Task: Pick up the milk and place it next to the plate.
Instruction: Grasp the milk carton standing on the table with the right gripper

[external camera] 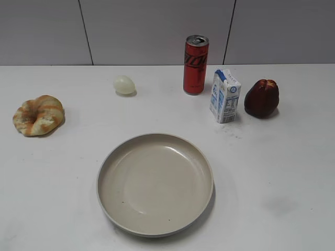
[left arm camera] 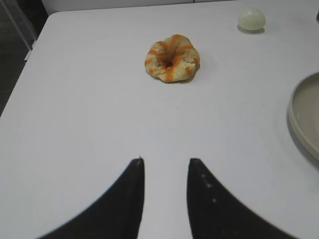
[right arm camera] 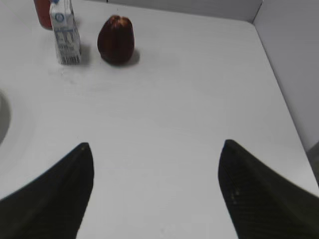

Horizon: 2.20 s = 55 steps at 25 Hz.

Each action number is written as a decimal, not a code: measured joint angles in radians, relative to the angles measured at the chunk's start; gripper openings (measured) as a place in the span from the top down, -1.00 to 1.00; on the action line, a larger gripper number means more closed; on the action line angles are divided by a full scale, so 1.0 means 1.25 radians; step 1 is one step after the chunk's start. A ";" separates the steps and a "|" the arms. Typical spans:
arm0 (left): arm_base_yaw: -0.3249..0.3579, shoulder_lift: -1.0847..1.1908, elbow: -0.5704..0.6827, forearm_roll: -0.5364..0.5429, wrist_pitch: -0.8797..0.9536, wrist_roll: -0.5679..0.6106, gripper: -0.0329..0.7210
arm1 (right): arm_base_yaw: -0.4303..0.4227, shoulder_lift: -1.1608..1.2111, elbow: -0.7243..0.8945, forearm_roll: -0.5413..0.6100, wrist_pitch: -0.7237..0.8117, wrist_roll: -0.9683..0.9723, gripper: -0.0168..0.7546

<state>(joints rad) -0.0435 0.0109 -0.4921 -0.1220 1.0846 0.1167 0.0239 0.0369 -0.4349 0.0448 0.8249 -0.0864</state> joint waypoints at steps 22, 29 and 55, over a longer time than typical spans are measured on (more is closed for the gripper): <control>0.000 0.000 0.000 0.000 0.000 0.000 0.30 | 0.065 1.109 -0.554 0.133 -0.208 -0.105 -0.65; 0.000 0.000 0.000 0.000 0.000 0.000 0.30 | 0.196 1.408 -0.832 0.126 -0.093 -0.097 -0.69; 0.000 0.000 0.000 0.000 0.000 0.000 0.30 | 0.237 1.767 -1.015 0.048 -0.074 -0.005 0.15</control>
<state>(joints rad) -0.0435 0.0109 -0.4921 -0.1220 1.0846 0.1167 0.3208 2.2458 -1.7031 0.1047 0.7330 -0.0931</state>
